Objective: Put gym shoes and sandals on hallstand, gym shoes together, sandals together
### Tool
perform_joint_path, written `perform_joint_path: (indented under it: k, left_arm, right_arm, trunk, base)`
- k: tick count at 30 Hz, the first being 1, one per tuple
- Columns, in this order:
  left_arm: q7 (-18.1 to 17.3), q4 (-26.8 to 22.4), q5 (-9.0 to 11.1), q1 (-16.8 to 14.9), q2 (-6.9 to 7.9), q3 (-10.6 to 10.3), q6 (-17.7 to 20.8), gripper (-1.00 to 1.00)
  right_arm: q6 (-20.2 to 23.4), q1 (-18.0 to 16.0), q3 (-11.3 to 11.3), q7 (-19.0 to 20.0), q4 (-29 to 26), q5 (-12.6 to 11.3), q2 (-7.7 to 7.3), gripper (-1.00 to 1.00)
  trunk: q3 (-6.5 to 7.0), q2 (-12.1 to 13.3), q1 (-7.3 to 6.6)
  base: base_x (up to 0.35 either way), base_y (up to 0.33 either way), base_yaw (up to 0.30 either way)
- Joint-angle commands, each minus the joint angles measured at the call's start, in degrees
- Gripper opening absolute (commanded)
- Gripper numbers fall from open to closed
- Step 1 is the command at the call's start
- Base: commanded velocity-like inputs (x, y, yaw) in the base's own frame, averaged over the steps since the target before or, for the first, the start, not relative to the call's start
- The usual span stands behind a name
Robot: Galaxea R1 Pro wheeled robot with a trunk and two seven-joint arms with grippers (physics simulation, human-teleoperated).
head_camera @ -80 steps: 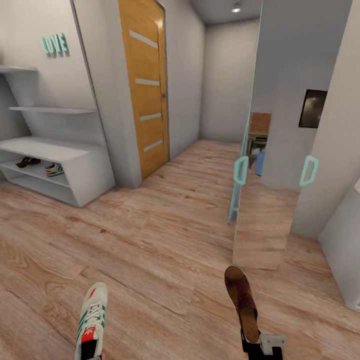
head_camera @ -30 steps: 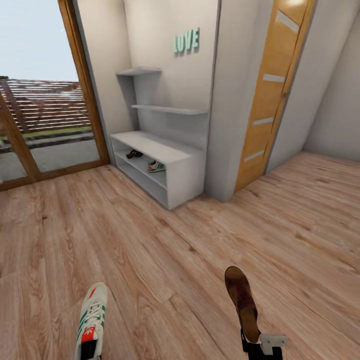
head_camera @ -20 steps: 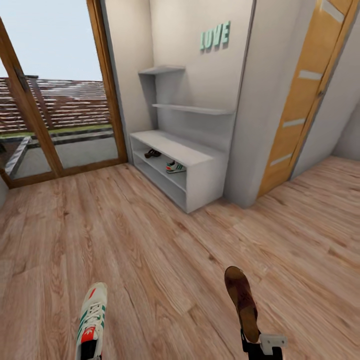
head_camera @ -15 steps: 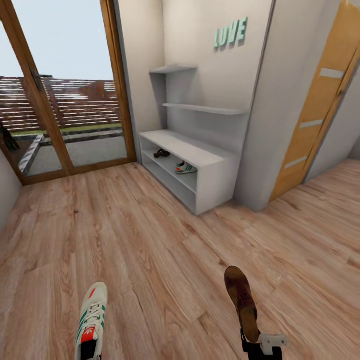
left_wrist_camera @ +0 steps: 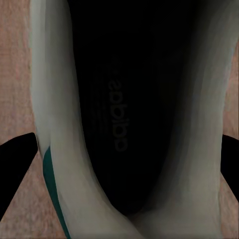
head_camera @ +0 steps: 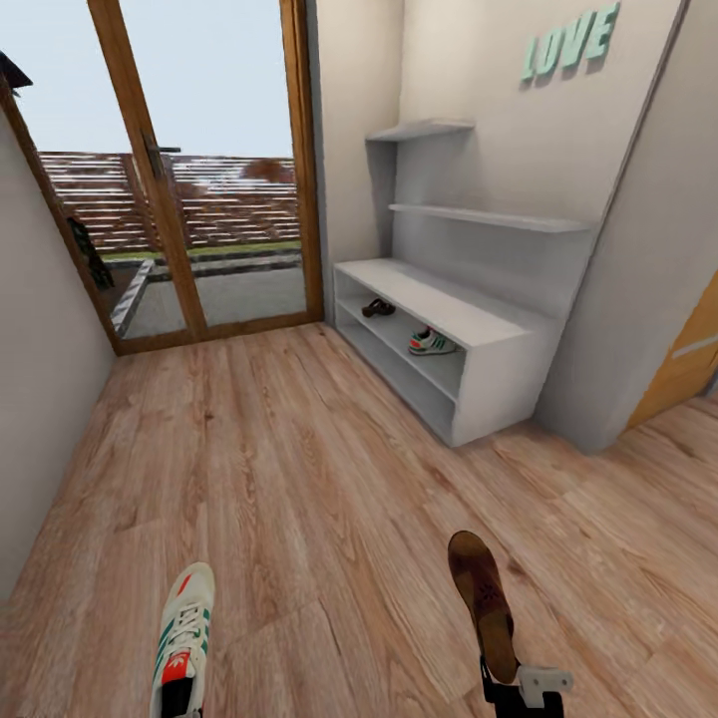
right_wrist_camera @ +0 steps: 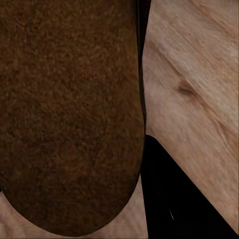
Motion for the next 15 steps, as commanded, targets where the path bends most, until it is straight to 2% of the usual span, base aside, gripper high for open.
perform_joint_path:
  k: [1, 13, 15]
  left_arm:
    - [-0.43, -0.01, -0.16, -0.06, -0.05, 0.49, -0.11, -1.00]
    - [-0.43, -0.01, -0.19, -0.06, -0.06, 0.53, -0.11, -1.00]
    - [-0.43, -0.01, -0.16, -0.06, -0.05, 0.52, -0.11, -1.00]
  right_arm:
    - [-0.12, -0.02, 0.26, -0.31, 0.01, -0.08, -0.01, -1.00]
    - [-0.12, -0.01, 0.26, -0.27, 0.01, -0.08, -0.01, -1.00]
    - [-0.12, -0.03, 0.26, -0.17, 0.05, -0.01, -0.03, -1.00]
  trunk:
    - [-0.08, -0.02, 0.02]
    - [-0.47, -0.02, 0.02]
    - [-0.49, -0.02, 0.02]
  base:
    - [0.276, 0.216, 0.281]
    - [0.288, 0.177, 0.279]
    - [0.295, 0.155, 0.088]
